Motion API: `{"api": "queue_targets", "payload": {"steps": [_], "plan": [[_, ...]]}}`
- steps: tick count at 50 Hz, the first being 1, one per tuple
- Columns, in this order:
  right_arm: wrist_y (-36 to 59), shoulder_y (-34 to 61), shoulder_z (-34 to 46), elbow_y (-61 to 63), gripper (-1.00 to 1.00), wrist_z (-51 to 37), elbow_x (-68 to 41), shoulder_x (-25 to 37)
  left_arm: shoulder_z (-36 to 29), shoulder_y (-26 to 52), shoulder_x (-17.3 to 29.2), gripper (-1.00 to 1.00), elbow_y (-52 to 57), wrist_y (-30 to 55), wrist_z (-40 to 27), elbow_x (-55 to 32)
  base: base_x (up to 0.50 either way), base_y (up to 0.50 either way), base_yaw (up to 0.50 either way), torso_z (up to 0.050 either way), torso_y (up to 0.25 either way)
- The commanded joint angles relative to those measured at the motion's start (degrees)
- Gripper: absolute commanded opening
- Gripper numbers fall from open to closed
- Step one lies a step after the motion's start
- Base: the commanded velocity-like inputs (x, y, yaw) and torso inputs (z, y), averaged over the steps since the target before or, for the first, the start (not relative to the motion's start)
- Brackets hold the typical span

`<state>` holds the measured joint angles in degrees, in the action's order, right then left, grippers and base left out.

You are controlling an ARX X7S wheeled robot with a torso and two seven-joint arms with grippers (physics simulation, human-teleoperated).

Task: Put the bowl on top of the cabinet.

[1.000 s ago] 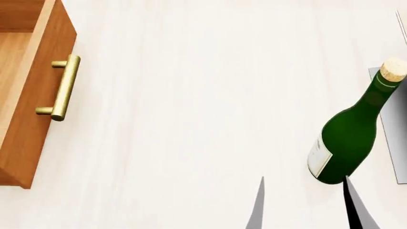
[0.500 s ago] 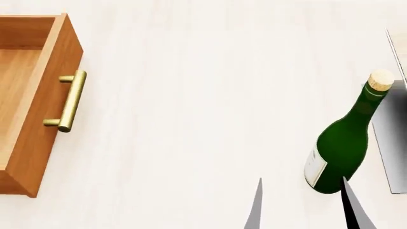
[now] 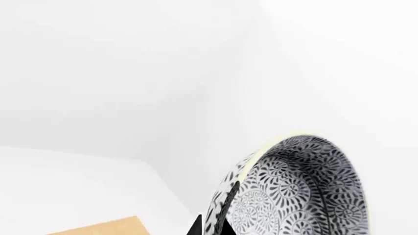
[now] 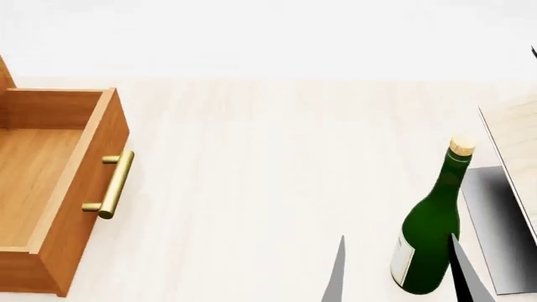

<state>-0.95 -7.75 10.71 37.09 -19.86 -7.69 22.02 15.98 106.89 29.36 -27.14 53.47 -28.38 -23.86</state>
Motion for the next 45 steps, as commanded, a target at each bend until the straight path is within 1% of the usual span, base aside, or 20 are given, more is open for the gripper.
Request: {"api": "queue_targets", "payload": {"steps": [1, 5, 6, 9, 10, 17, 18, 21, 34, 39, 40, 45], "plan": [[-0.1, 0.1, 0.2, -0.2, 1.0, -0.1, 0.0, 0.2, 2.4, -0.7, 0.9, -1.0, -0.4, -1.5, -1.8, -0.1, 0.0, 0.0, 0.0, 0.0, 0.0], [-0.2, 0.1, 0.2, -0.3, 1.0, -0.2, 0.0, 0.2, 4.3, -1.0, 1.4, -1.0, -2.0, -1.7, -4.1, 0.5, 0.0, 0.0, 0.0, 0.0, 0.0], [-0.2, 0.1, 0.2, -0.3, 1.0, -0.2, 0.0, 0.2, 5.6, -1.5, 1.6, -1.0, -2.5, -2.3, -5.4, 0.7, 0.0, 0.0, 0.0, 0.0, 0.0], [-0.2, 0.1, 0.3, -0.3, 1.0, -0.3, 0.0, 0.3, 6.1, -1.8, 1.9, -1.0, -3.0, -2.5, -5.6, 0.7, 0.0, 0.0, 0.0, 0.0, 0.0], [-0.2, 0.2, 0.2, -0.5, 1.0, -0.2, -0.1, 0.3, 7.8, -2.8, 2.5, -1.0, -3.7, -2.8, -6.1, 0.4, 0.0, 0.0, 0.0, 0.0, 0.0], [-0.2, 0.3, 0.3, -0.5, 1.0, -0.3, -0.2, 0.4, 9.2, -3.9, 3.0, -1.0, -5.1, -3.1, -6.0, 0.1, 0.0, 0.0, 0.0, 0.0, 0.0], [0.0, 0.5, 0.1, -0.5, 1.0, -0.4, -0.4, 0.4, 12.0, -5.2, 2.9, -1.0, -6.9, -4.2, -6.6, -0.6, 0.0, 0.0, 0.0, 0.0, 0.0], [0.0, 0.6, 0.2, -0.7, 1.0, -0.4, -0.5, 0.5, 12.2, -5.7, 2.9, -1.0, -7.9, -5.0, -6.3, -0.5, 0.0, 0.0, 0.0, 0.0, 0.0], [0.0, 0.6, 0.6, -0.8, 1.0, -0.5, -0.1, 0.6, 9.5, -5.2, 1.9, -1.0, -12.2, -6.9, -5.4, 1.2, 0.0, 0.0, 0.0, 0.0, 0.0], [0.1, 0.7, 1.0, -0.9, 1.0, -0.6, 0.2, 0.6, 6.6, -3.1, 1.6, -1.0, -17.9, -6.7, -3.9, 2.5, 0.0, 0.0, 0.0, 0.0, 0.0], [0.0, 0.7, 1.0, -1.0, 1.0, -0.6, 0.3, 0.6, 5.3, -2.5, 1.5, -1.0, -20.5, -6.8, -2.8, 3.1, 0.0, 0.0, 0.0, 0.0, 0.0], [-0.2, 0.7, 1.1, -1.2, 1.0, -0.6, 0.2, 0.7, 4.0, -1.6, 1.4, -1.0, -25.4, -8.1, -1.4, 4.0, 0.0, 0.0, 0.0, 0.0, 0.0]]}}
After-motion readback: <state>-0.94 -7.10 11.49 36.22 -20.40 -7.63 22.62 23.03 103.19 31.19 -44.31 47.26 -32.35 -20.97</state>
